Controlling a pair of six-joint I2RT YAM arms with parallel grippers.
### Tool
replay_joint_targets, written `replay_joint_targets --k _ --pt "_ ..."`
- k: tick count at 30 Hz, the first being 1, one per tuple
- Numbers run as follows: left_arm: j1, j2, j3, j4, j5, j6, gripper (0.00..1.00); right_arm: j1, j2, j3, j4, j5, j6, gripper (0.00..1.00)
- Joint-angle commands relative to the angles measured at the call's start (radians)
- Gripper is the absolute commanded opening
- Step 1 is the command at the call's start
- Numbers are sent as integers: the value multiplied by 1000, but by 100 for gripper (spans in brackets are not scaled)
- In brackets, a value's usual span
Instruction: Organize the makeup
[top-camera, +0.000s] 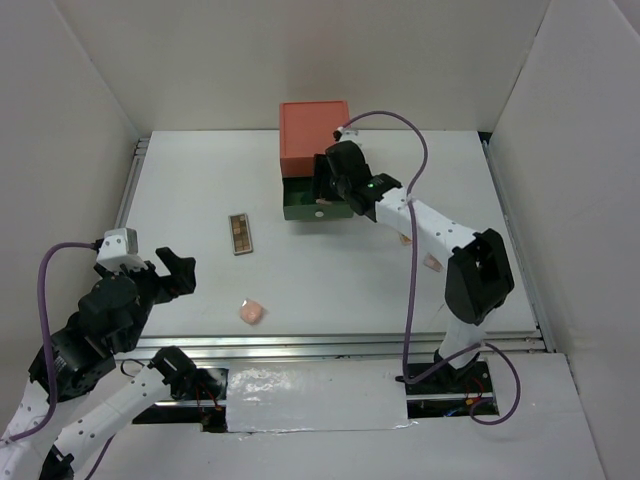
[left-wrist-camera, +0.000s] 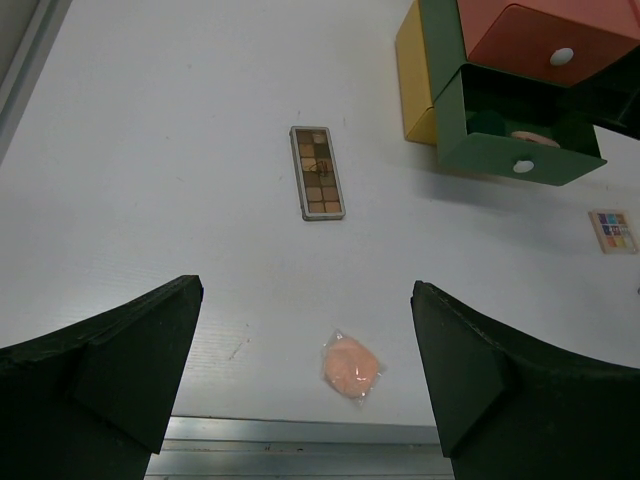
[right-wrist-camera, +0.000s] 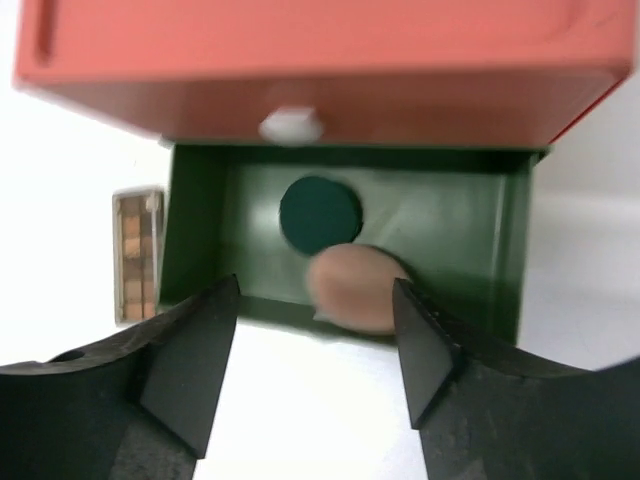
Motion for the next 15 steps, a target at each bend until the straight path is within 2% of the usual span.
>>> replay_joint_targets --k 1,5,7,8,12,15 --pt "-6 1 1 36 -12 4 99 77 -112 -50 73 25 -62 71" --pt "-6 15 4 24 -36 -18 99 207 -167 -111 46 44 -36 72" --pt "-6 27 13 -2 -78 -36 99 258 -184 -160 69 -91 -4 70" --pt "-6 30 19 -13 -93 -59 100 331 -181 -203 77 -132 6 70" --pt "-5 35 33 -61 -167 -122 99 548 -67 -213 64 -104 35 72" --pt "-6 30 44 -96 -207 -162 99 657 50 -159 41 -67 53 73"
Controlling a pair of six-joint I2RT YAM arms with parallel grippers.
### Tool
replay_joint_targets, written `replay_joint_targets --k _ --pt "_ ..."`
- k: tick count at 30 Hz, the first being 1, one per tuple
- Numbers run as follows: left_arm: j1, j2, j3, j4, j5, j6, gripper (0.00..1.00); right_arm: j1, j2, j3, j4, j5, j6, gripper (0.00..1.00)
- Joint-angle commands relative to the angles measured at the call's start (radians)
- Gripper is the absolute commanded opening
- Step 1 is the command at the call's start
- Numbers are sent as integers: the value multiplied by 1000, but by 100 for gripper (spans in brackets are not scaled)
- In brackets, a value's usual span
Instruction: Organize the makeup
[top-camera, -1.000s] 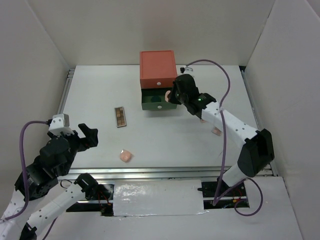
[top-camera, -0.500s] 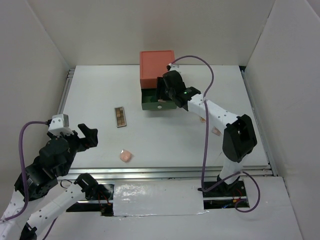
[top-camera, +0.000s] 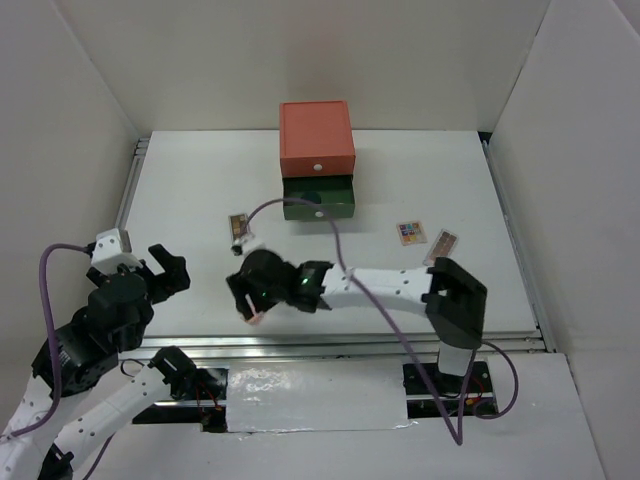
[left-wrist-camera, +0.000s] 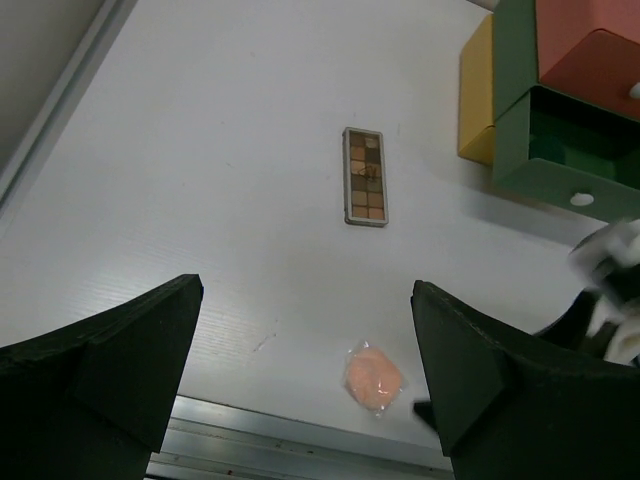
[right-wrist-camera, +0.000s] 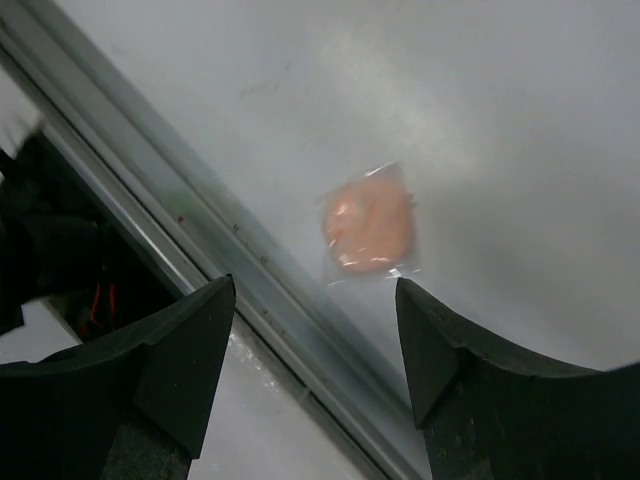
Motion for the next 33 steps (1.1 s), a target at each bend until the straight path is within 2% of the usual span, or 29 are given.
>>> replay_joint_targets --k 1,5,9,17,24,33 --pt "-5 -4 40 -32 -89 -75 99 109 125 50 -34 45 35 73" --pt "-5 -36 37 -29 -87 -73 99 167 281 156 -94 135 74 72" --pt "-5 -53 32 -15 -72 -56 100 175 360 210 -153 250 114 71" --pt "-5 -41 26 8 -38 -23 99 176 328 213 -171 347 137 70" --pt "-5 -49 23 16 -30 -15 99 173 400 325 -213 424 115 72" --pt "-5 -44 23 17 -21 -7 99 77 467 399 -200 315 98 72"
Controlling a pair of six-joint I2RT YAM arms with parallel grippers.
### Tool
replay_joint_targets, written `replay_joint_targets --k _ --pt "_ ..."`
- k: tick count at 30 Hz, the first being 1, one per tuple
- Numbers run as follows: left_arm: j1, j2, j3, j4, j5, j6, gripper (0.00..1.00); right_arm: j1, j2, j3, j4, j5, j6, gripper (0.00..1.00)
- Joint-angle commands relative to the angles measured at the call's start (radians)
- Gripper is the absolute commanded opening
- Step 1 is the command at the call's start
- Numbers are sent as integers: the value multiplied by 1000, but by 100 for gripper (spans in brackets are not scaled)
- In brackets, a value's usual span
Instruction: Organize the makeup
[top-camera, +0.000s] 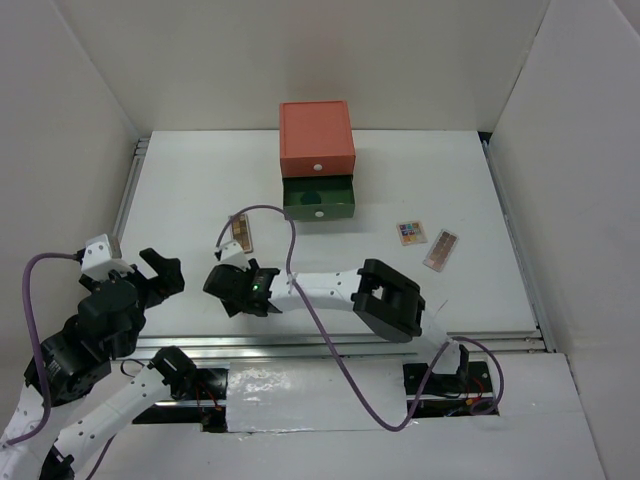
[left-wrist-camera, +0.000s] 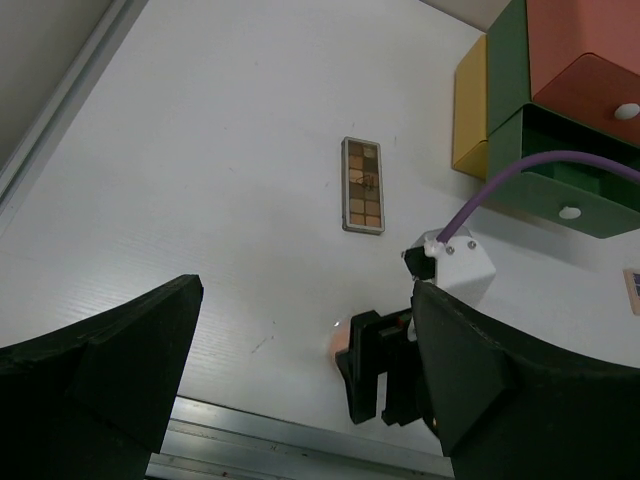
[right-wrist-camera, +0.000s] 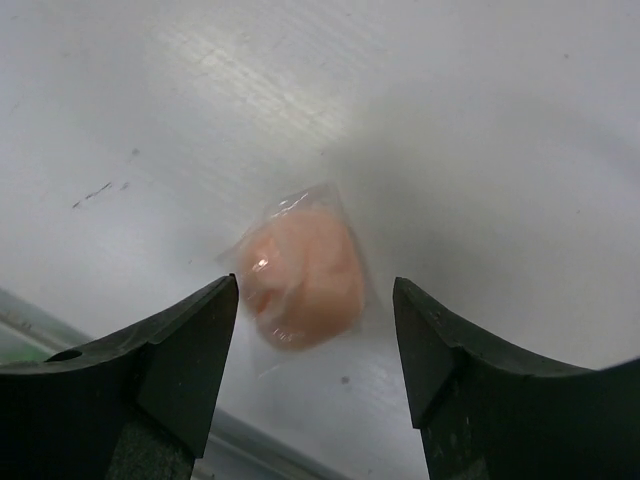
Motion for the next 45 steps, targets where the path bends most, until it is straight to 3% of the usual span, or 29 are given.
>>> replay_joint_targets --k 1,2,5,8,10,11,19,24,32,39,43,45 --pt "-5 -1 14 47 4 23 99 -53 43 44 -4 -54 4 71" --pt "-5 -2 14 48 4 24 99 -56 48 30 16 -73 6 69" --pt "-5 -7 14 50 4 26 99 -56 73 28 24 -122 4 48" --pt "-5 -6 14 50 6 27 99 -54 94 28 10 -156 9 34" --pt "-5 -9 14 51 7 27 99 -53 77 16 12 -168 10 14" --pt "-5 -7 13 53 9 27 99 -53 48 -5 21 -163 15 0" --pt "-5 -10 13 54 14 32 99 -91 -214 -35 -13 -7 -36 0" --pt "-5 -13 11 59 20 38 99 -284 -332 2 -42 71 -76 0" --pt "-5 -9 6 70 34 49 99 -531 -240 154 -85 174 -100 0" --pt "-5 -7 3 80 46 62 99 -580 -196 177 -82 154 -123 1" --pt "-5 -1 2 85 53 70 99 -585 -200 137 -47 142 -126 6" --pt "-5 5 2 88 58 73 99 -585 -200 122 -38 134 -126 24"
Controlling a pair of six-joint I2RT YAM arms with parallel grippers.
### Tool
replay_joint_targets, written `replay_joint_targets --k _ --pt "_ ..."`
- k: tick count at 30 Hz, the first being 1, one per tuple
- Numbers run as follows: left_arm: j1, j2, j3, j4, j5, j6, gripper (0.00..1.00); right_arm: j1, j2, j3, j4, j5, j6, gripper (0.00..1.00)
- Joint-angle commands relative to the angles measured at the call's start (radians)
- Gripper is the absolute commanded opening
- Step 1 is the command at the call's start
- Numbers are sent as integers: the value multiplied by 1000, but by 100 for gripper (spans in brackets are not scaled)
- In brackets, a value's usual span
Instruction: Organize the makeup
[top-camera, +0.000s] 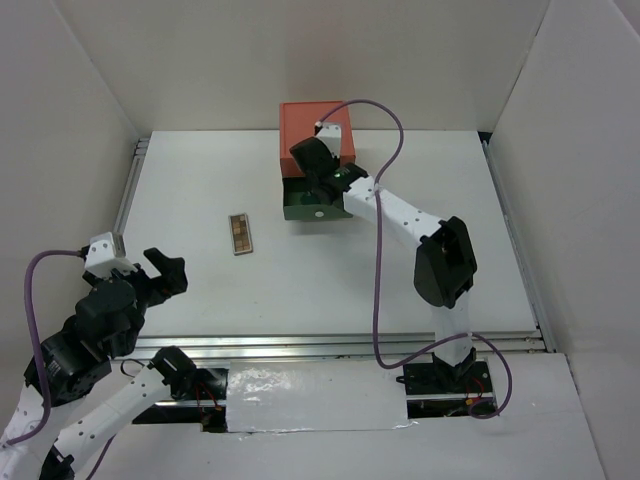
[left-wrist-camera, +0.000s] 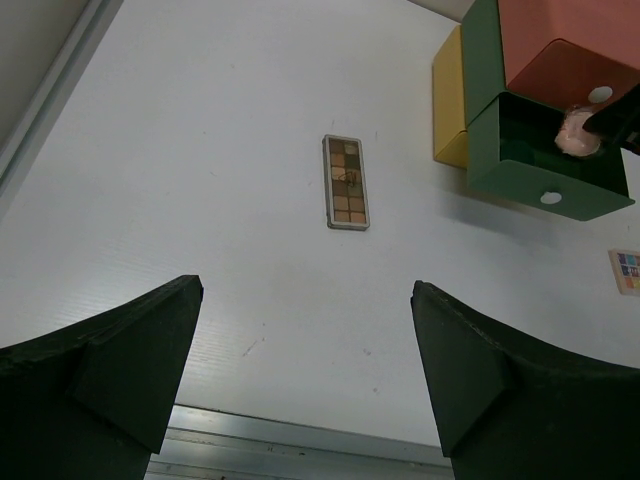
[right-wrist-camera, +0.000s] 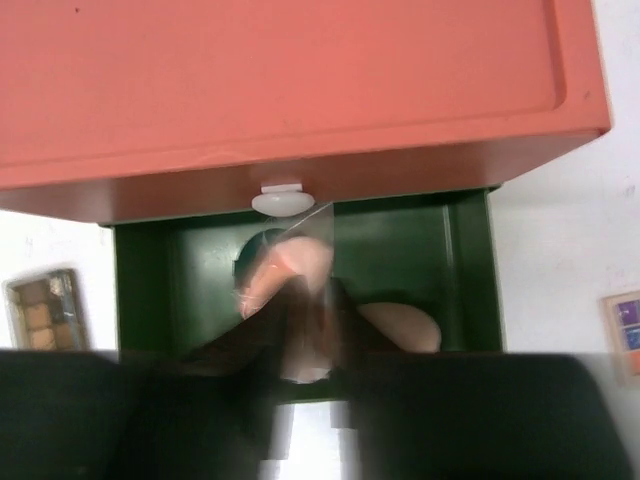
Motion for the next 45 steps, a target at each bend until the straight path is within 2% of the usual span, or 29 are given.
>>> replay_joint_targets --k 1,3,6,9,11,12,13,15,18,23,34,45 --pt "-5 7 2 52 12 25 100 -3 -24 -31 35 5 -12 47" --pt "-5 7 2 53 13 28 99 -3 -41 -51 42 -3 -5 61" --pt "-5 1 2 54 15 28 99 -3 -77 -87 51 -23 3 62" --pt "-5 -3 2 53 13 28 99 3 -157 -187 59 -75 29 59" --pt "-5 -9 2 53 13 26 99 15 -240 -274 108 -95 61 46" --pt "-5 -11 2 54 13 28 99 18 -272 -373 158 -127 81 20" --pt "-5 -14 1 54 12 28 99 20 -328 -422 180 -140 93 11" --pt "-5 -12 1 56 15 29 99 24 -378 -543 241 -152 132 1" --pt "-5 -9 1 56 17 29 99 26 -418 -621 287 -167 150 0" --pt "-5 -11 2 53 15 26 99 26 -332 -557 243 -146 146 0" --pt "-5 -15 1 56 20 31 99 26 -185 -448 262 -138 115 0" --pt "-5 -25 -1 59 21 34 99 15 10 -184 208 -45 48 0"
